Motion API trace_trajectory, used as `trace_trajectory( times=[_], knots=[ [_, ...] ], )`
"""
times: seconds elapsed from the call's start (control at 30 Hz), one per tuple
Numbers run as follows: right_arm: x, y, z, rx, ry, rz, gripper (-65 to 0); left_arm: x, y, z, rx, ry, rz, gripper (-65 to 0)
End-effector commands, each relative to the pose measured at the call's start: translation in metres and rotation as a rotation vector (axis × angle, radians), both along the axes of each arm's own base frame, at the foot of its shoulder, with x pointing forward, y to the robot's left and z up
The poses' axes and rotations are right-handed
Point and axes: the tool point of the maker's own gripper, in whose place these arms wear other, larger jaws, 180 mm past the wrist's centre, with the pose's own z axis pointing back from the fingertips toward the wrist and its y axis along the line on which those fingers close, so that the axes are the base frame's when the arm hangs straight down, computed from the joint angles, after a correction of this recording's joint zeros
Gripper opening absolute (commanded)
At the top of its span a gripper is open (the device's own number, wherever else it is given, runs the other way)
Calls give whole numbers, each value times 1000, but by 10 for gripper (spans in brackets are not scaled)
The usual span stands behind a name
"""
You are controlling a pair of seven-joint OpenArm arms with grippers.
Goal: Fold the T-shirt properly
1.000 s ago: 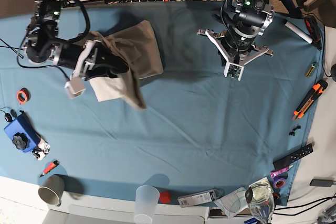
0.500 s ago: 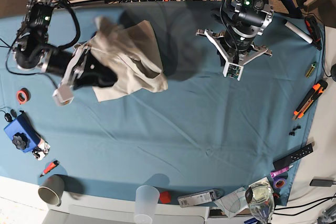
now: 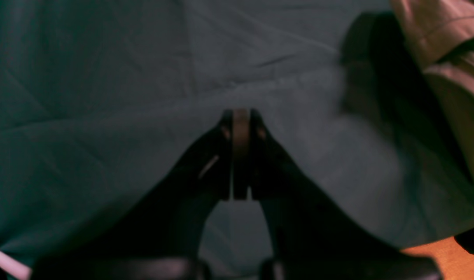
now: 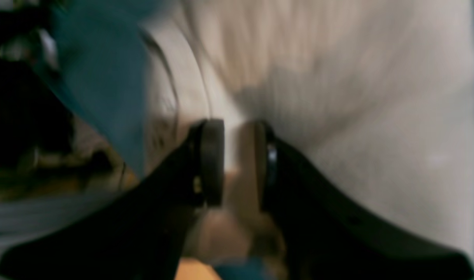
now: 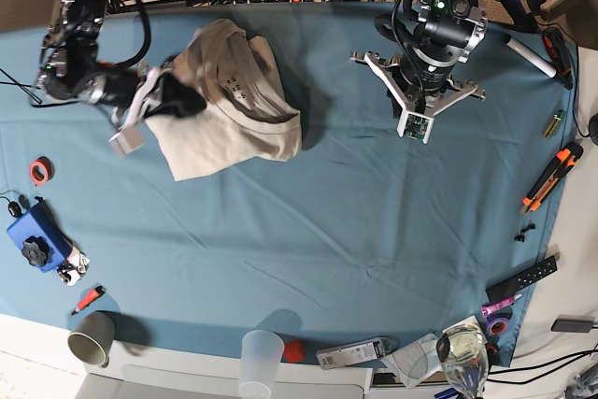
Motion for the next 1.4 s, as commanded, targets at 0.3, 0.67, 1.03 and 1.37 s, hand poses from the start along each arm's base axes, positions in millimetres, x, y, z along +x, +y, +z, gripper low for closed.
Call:
trace_trajectory(
  times=[0.3, 0.67, 1.03, 1.37],
  knots=[
    [-2, 4, -5, 107, 51, -18, -504, 4, -3, 10, -21, -41, -1, -650],
    [44, 4, 64, 61, -237, -25, -504, 4, -3, 10, -21, -40, -2, -650],
    [49, 2, -12, 54, -8, -142, -505, 5, -3, 11, -22, -45, -3, -650],
    [63, -14, 39, 7, -176, -101, -505, 3, -3, 9, -21, -36, -3, -650]
  ],
)
